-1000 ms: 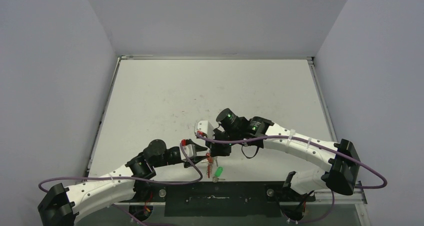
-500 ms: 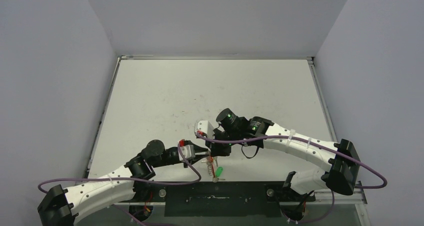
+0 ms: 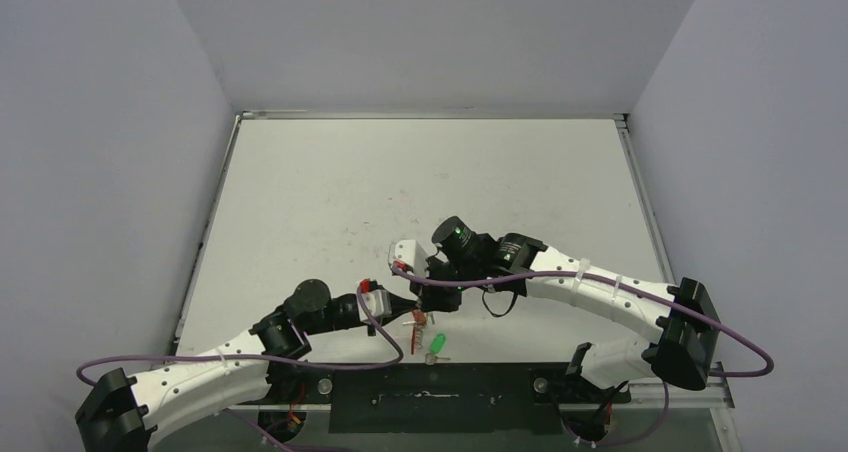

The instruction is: Put the keys on the keyring

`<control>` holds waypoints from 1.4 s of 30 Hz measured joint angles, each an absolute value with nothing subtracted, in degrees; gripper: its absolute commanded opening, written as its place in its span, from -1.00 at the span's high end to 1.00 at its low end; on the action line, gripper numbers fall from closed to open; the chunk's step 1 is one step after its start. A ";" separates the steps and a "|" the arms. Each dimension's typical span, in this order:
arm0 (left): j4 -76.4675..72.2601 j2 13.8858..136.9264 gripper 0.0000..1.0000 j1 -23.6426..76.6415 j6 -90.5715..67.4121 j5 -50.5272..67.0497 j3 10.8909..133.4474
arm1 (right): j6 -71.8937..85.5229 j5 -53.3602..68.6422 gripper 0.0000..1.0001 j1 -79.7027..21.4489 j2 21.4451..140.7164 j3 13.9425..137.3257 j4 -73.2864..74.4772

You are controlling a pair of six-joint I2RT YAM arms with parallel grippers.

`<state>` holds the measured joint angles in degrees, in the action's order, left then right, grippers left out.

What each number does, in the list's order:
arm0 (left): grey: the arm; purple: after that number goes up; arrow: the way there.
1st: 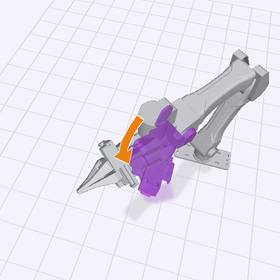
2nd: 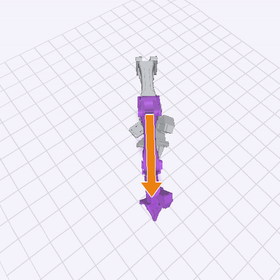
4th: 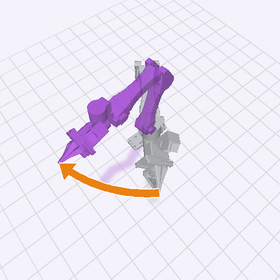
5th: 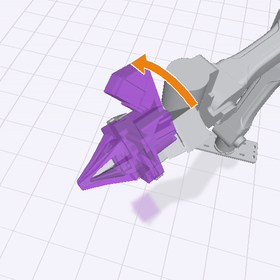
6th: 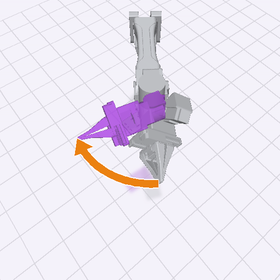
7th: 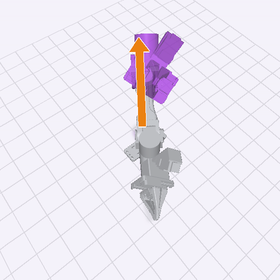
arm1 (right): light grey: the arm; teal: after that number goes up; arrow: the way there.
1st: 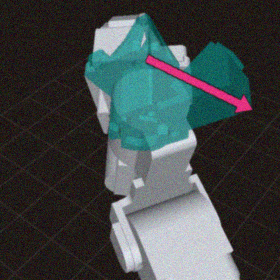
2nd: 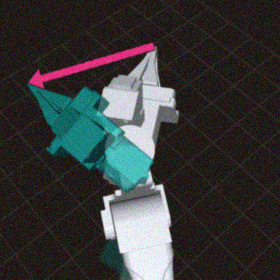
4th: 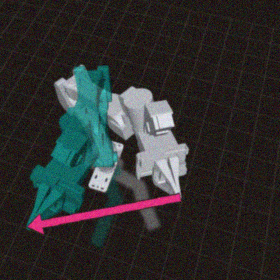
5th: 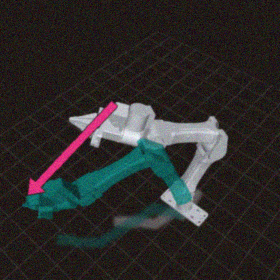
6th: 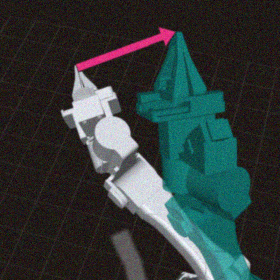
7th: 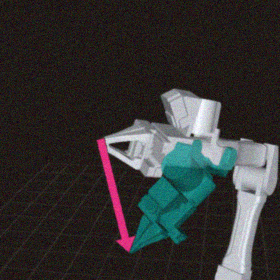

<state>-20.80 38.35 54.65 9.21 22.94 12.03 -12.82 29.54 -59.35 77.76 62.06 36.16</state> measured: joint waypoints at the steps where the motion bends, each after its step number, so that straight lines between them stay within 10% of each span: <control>1: -20.80 38.20 1.00 54.65 9.19 22.94 12.03 | -12.82 29.32 0.59 -59.35 77.76 62.06 36.01; 5: -21.65 37.50 1.00 54.68 8.86 22.90 11.53 | -12.53 28.95 0.10 -58.74 77.23 61.23 33.36; 9: -25.19 37.08 1.00 54.68 7.75 22.52 9.93 | -12.58 29.41 0.06 -56.90 73.45 57.21 29.34; 23: -39.62 36.77 1.00 54.68 5.10 21.89 4.14 | -14.33 39.40 0.24 -53.58 64.53 46.78 15.68; 35: -40.95 35.83 1.00 54.65 4.91 22.33 4.08 | -14.48 43.42 1.00 -53.58 66.96 46.78 11.92; 40: -40.86 35.81 1.00 54.65 4.89 22.15 3.88 | -14.85 43.79 1.00 -53.58 67.22 46.78 12.40; 42: -40.34 35.51 0.67 54.65 4.91 22.13 3.88 | -15.05 43.77 1.00 -53.60 67.26 46.81 12.64</control>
